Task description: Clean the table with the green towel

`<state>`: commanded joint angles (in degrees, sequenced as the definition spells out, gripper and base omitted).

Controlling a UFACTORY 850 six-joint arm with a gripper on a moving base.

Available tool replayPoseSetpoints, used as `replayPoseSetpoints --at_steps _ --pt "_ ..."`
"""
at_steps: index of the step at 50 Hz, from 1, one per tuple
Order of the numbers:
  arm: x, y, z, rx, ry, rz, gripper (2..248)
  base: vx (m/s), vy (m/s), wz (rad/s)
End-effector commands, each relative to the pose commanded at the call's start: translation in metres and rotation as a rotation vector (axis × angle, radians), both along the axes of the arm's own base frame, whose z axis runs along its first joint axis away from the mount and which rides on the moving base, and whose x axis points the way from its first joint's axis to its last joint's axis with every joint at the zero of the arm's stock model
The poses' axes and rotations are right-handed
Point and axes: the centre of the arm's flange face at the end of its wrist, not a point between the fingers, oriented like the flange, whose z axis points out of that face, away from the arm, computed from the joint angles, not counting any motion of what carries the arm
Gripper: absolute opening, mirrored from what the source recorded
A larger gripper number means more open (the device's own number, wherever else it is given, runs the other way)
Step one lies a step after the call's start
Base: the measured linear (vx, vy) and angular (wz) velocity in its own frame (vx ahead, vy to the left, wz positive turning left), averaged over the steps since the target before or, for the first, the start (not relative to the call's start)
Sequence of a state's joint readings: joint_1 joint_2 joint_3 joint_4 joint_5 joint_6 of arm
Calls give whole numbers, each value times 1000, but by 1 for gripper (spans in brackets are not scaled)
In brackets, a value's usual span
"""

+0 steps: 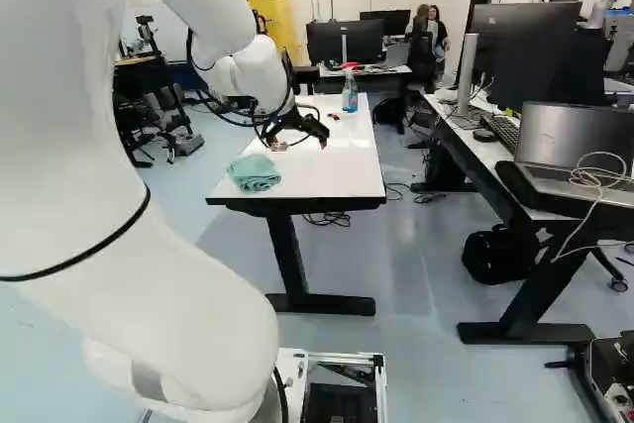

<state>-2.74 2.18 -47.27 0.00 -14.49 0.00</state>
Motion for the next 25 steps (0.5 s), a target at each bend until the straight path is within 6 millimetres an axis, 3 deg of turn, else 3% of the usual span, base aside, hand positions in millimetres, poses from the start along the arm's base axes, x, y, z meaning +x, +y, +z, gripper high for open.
replayPoseSetpoints --at_steps 25 --pt "-7 1 -9 -1 -32 2 247 0 0 0"
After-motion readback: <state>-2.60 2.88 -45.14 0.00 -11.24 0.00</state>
